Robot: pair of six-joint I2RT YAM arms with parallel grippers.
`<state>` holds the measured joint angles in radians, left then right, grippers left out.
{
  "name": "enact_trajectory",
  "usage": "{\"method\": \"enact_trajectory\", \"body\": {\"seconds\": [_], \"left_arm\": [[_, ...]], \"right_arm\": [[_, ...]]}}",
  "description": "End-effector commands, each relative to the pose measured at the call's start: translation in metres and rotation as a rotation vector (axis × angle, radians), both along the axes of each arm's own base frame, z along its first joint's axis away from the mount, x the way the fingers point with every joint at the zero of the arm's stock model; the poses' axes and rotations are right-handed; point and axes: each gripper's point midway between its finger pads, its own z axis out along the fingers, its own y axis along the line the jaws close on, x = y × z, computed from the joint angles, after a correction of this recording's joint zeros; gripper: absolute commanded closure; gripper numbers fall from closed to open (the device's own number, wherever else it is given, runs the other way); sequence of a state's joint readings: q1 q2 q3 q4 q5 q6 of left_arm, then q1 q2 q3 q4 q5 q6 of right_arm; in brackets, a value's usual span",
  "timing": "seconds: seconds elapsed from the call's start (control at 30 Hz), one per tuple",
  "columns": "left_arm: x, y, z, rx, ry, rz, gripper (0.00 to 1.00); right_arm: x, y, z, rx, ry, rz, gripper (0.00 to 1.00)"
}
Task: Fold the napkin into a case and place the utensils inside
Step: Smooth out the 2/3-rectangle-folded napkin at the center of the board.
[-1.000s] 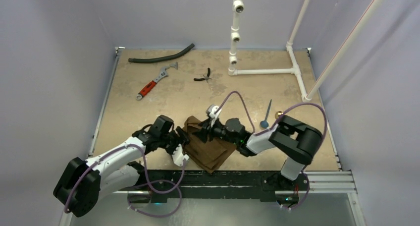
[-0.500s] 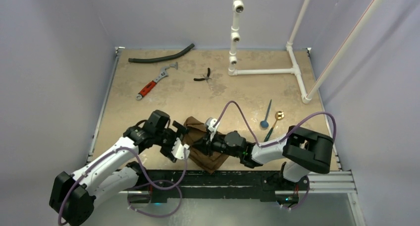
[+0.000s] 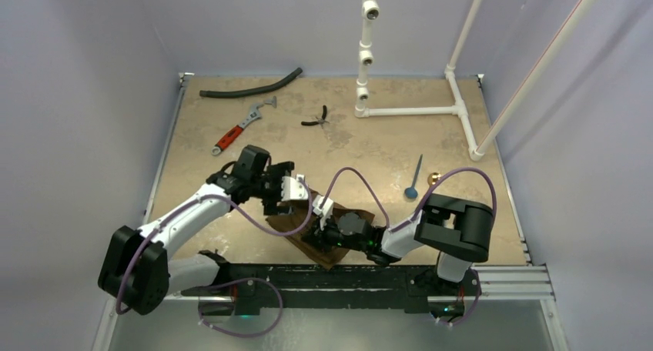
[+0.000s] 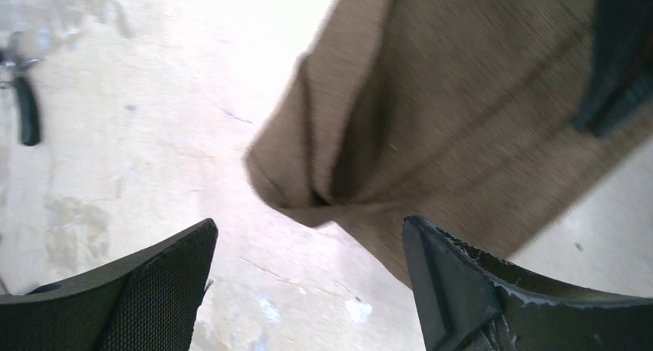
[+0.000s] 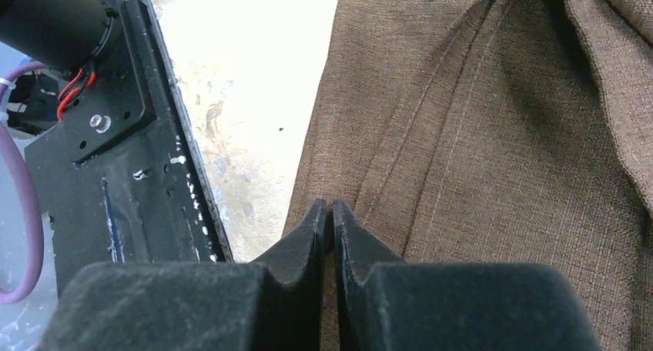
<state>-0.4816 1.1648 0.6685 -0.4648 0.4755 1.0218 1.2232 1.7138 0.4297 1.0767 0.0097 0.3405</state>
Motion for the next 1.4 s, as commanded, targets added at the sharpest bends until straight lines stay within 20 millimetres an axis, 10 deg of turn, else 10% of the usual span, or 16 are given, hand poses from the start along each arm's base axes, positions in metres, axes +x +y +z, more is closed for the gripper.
{"method": "enact_trajectory", "body": {"seconds": [0.0,0.6,0.93,1.37], "left_arm": [[0.033,-0.028,0.040,-0.183,-0.005,0.118,0.14],[0.034,-0.036,0.009,-0.083,0.030,0.039,0.30],[0.018,-0.035,-0.018,-0.008,0.018,-0.018,0.41],[0.005,-0.016,-0.037,0.092,0.001,-0.082,0.70]], "right_arm": [[0.005,-0.006,-0.004,-0.018,0.003,-0.050,0.92],[0.001,-0.013,-0.016,-0.087,-0.001,-0.052,0.97],[-0.011,0.002,0.026,0.017,-0.071,-0.033,0.65],[-0.037,-0.004,0.015,-0.006,0.007,0.055,0.85]]}}
